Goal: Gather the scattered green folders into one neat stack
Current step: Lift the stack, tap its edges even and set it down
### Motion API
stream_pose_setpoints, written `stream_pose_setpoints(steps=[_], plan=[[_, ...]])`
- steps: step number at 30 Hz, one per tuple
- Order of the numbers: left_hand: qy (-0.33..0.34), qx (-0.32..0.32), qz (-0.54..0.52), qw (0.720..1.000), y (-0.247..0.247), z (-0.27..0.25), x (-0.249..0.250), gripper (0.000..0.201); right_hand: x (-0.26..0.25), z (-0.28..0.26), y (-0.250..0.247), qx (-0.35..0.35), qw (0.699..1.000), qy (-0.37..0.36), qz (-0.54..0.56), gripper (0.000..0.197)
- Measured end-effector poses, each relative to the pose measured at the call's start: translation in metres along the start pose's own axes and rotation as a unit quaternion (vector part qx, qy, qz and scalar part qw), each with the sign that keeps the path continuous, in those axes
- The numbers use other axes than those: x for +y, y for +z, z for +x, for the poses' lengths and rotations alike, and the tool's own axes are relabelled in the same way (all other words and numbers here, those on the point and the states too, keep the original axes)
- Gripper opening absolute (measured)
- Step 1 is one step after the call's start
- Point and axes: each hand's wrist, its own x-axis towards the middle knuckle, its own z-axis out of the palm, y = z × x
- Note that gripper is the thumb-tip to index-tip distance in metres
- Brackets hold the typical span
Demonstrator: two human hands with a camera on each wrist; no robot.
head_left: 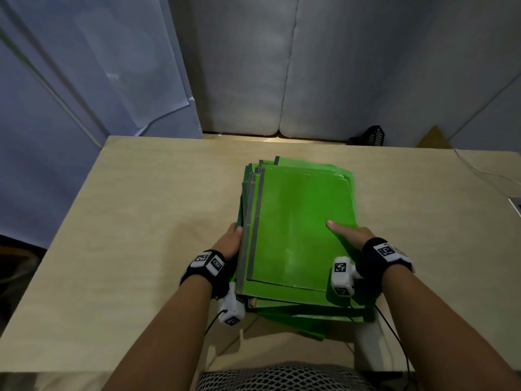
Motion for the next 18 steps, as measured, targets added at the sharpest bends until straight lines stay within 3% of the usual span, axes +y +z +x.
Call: stream_pose_setpoints(steps=[2, 5, 6, 8, 10, 12, 14, 15, 18], plan=[[-0.044, -0.034, -0.121, 0.991, 0.007, 0.003, 0.005, 0.068, 0.008, 0.006, -0.002, 0.002, 1.000, 0.011, 0.004, 0.144], [-0.053, -0.098, -0.110, 0.988, 0.017, -0.008, 0.025, 0.078, 0.016, 0.018, -0.005, 0.005, 1.000, 0.015, -0.002, 0.159], [-0.050, -0.111, -0.079, 0.989, 0.020, -0.008, 0.030, 0.078, 0.013, 0.015, -0.006, 0.003, 1.000, 0.012, -0.007, 0.154], [-0.058, -0.114, -0.040, 0.991, 0.019, -0.008, 0.032, 0.071, 0.008, 0.007, -0.010, 0.001, 1.000, 0.000, -0.022, 0.123], [-0.081, -0.127, -0.015, 0.988, 0.010, -0.006, 0.031, 0.077, 0.009, 0.006, -0.013, 0.005, 0.999, -0.001, -0.035, 0.103], [-0.099, -0.160, 0.007, 0.982, 0.000, 0.000, 0.028, 0.091, 0.012, 0.006, -0.015, 0.006, 0.999, 0.001, -0.044, 0.103], [-0.114, -0.170, -0.009, 0.979, -0.009, 0.004, 0.027, 0.085, 0.014, 0.007, -0.017, 0.012, 0.998, 0.005, -0.055, 0.098], [-0.119, -0.161, -0.026, 0.979, -0.011, 0.007, 0.028, 0.084, 0.013, 0.010, -0.018, 0.015, 0.998, 0.007, -0.059, 0.096], [-0.153, -0.113, -0.044, 0.981, -0.008, 0.012, 0.041, 0.109, 0.009, 0.010, -0.020, 0.014, 0.997, 0.009, -0.073, 0.095]])
